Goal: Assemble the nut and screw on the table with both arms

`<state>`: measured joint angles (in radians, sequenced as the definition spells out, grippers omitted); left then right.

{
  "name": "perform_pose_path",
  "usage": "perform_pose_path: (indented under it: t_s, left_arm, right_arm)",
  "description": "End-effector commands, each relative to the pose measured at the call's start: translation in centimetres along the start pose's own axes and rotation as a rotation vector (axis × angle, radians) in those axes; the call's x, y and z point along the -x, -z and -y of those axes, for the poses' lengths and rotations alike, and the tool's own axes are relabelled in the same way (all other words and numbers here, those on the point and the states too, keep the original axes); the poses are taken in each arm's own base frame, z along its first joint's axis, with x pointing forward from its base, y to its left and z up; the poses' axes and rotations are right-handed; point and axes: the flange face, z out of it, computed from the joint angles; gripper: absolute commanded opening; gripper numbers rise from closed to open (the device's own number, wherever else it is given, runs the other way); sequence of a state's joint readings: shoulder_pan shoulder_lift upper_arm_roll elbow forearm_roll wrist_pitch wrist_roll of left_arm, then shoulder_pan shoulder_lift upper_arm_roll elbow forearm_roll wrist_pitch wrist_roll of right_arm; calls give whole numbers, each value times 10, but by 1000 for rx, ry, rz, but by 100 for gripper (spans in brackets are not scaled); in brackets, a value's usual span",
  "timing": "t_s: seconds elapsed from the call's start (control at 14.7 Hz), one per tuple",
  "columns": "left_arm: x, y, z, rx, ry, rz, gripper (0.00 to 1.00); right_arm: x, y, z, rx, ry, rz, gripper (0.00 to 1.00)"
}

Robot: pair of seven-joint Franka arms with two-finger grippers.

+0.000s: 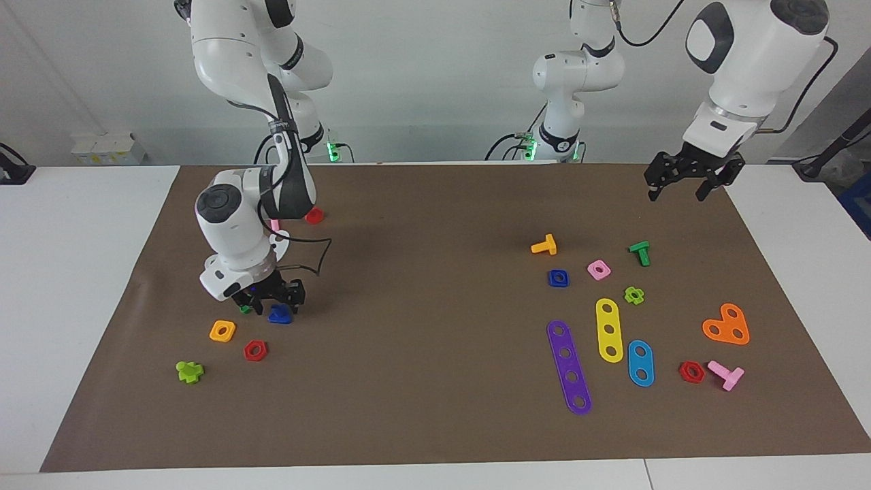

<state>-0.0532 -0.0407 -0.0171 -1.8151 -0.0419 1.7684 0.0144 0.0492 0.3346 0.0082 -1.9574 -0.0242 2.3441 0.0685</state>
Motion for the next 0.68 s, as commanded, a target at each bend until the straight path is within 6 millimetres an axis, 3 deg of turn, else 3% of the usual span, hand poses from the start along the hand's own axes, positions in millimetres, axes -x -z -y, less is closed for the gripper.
perform_pose_path:
  t_s: [0.0, 0.07, 0.27, 0.41, 0.48, 0.61]
  left_arm:
    - [-25, -50, -24, 29, 44, 18, 98]
    - [-30, -69, -31, 28, 79, 14, 98]
    - [-24, -123, -42, 28, 74, -62, 97]
    - [-19, -160, -61, 24, 36, -45, 94]
    - [-20, -184, -70, 20, 22, -30, 93]
    - [-23, -212, -86, 16, -7, -16, 93]
  right_arm:
    - [3, 3, -4, -17, 35, -19, 26]
    - [2, 4, -5, -16, 43, -22, 2]
    - [0, 15, -1, -16, 60, -42, 0]
    - [-1, 26, 8, -21, 63, -55, 0]
    - [1, 30, 25, -24, 52, -54, 0]
    - [5, 38, 71, -34, 9, -63, 0]
